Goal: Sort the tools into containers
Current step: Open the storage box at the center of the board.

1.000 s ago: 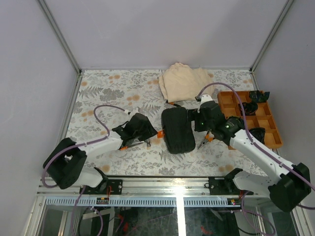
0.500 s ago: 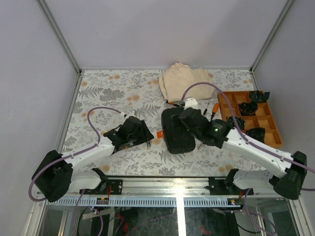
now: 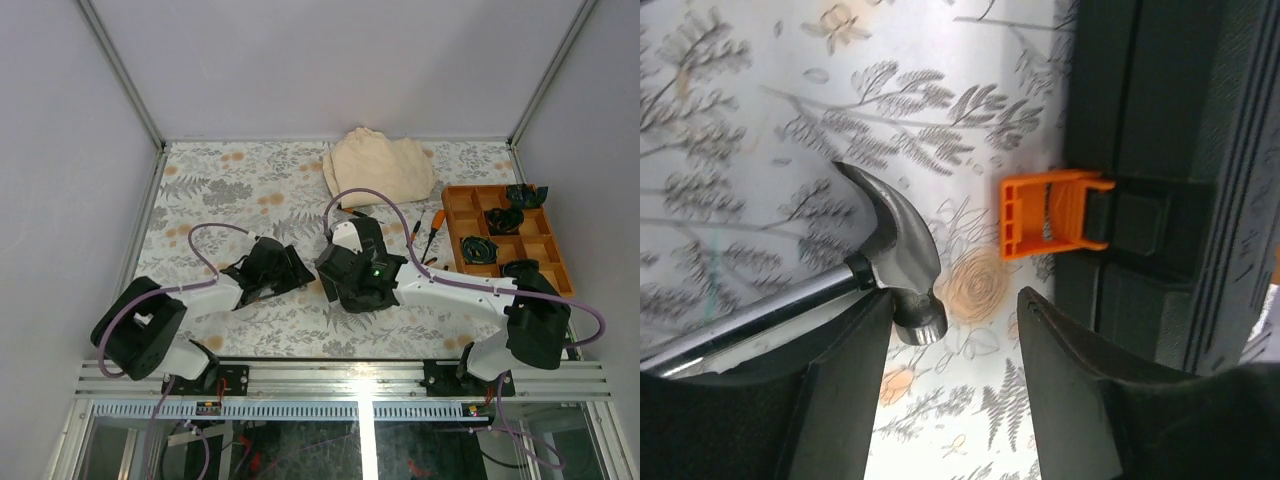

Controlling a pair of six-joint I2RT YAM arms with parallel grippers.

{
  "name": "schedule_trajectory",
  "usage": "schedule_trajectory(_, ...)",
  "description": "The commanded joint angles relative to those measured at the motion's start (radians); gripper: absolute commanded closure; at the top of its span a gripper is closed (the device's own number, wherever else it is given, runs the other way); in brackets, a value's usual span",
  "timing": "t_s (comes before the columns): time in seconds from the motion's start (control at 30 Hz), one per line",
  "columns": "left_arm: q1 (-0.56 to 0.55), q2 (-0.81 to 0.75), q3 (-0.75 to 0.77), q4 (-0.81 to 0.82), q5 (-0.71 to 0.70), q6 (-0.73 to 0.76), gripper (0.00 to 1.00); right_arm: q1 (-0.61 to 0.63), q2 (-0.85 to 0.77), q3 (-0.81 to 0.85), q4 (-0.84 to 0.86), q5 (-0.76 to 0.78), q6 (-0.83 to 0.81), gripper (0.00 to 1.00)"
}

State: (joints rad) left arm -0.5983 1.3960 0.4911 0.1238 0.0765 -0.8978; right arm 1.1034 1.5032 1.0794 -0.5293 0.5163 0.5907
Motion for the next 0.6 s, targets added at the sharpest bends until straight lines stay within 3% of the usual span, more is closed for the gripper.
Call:
schedule_trajectory(0.0, 0.012, 0.077, 0.026, 0.154, 0.043, 0.037, 0.48, 0.006, 0.004, 0.002, 0.085, 0.061, -0.011, 0.06)
schedule_trajectory(0.3, 0.012, 0.099, 0.086, 0.114, 0.029, 0.081, 0.50, -0.007, 0.033, 0.000, 0.107, 0.088, -0.034, 0.08)
schedule_trajectory(0.43, 0.017, 0.096, 0.094, 0.066, -0.047, 0.108, 0.50, -0.017, 0.031, -0.008, 0.114, 0.082, -0.030, 0.09)
schedule_trajectory(0.57, 0.081, 0.129, 0.098, 0.048, -0.066, 0.102, 0.48, -0.021, 0.021, -0.018, 0.118, 0.080, -0.027, 0.09)
